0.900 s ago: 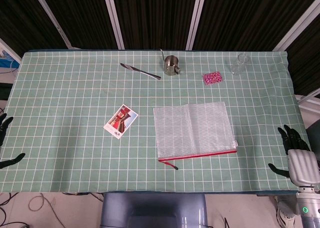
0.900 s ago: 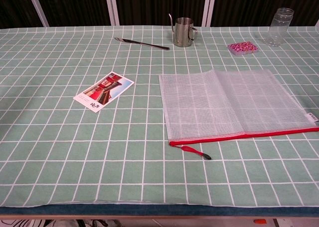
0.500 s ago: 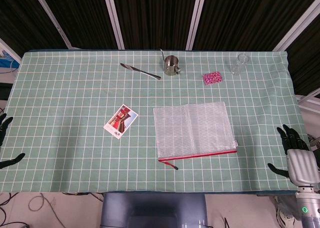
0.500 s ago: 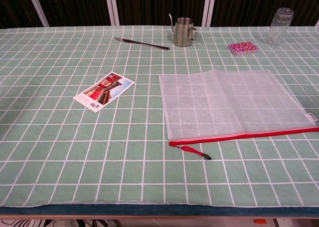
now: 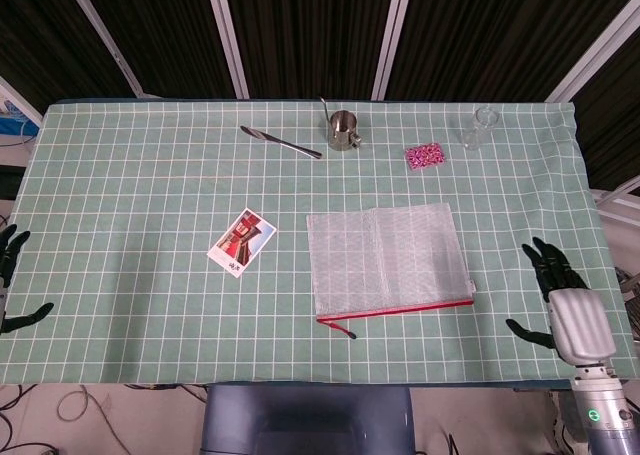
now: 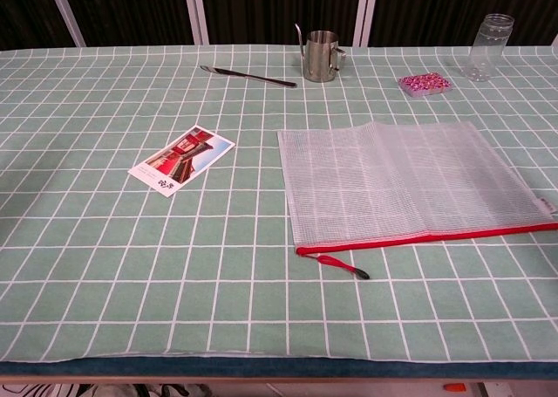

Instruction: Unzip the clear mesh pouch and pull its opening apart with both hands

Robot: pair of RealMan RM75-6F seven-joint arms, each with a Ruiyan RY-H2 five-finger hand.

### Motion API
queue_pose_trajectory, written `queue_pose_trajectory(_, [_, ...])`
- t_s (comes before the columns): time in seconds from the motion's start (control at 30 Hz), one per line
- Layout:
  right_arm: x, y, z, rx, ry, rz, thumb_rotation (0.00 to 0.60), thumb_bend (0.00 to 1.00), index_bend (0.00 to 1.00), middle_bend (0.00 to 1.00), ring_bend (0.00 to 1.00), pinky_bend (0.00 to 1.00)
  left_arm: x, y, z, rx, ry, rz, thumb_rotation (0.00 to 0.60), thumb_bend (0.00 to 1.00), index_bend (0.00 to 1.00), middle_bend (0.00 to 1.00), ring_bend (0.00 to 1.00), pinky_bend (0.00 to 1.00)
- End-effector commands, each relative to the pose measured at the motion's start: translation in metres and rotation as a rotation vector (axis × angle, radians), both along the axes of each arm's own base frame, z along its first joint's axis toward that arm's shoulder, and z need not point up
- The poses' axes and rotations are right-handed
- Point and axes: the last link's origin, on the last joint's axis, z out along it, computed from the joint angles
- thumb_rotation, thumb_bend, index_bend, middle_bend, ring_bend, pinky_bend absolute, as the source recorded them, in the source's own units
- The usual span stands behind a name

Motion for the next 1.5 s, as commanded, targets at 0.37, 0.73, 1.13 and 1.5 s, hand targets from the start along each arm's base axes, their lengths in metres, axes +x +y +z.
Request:
queue_pose_trajectory(0.37, [0.099, -0.026, -0.065, 0.276, 0.007, 0.185, 0.600, 0.19, 0.25, 0.92, 0.88, 0.88, -0.001, 0.001, -0.001, 0.009, 0.029, 0.003, 0.600, 0.06, 0.00, 0.00, 0.00, 0.00])
queue_pose_trajectory(0.73, [0.129, -0.026, -0.123, 0.400, 0.032, 0.168, 0.600, 0.25, 0.44, 1.00, 1.00, 0.93, -0.002, 0.003, -0.003, 0.008, 0.035, 0.021, 0.600, 0.06, 0.00, 0.00, 0.00, 0.00])
queue_pose_trajectory(1.13, [0.140, -0.027, -0.181, 0.454, 0.056, 0.079, 0.600, 0.28, 0.47, 1.00, 1.00, 0.94, -0.003, 0.005, -0.006, -0.007, 0.036, 0.046, 0.600, 0.06, 0.00, 0.00, 0.00, 0.00])
queue_pose_trajectory(1.5, [0.139, -0.031, -0.212, 0.464, 0.060, 0.010, 0.600, 0.34, 0.50, 1.00, 1.00, 0.94, -0.004, 0.006, -0.006, -0.023, 0.034, 0.059, 0.600, 0.06, 0.00, 0.00, 0.00, 0.00])
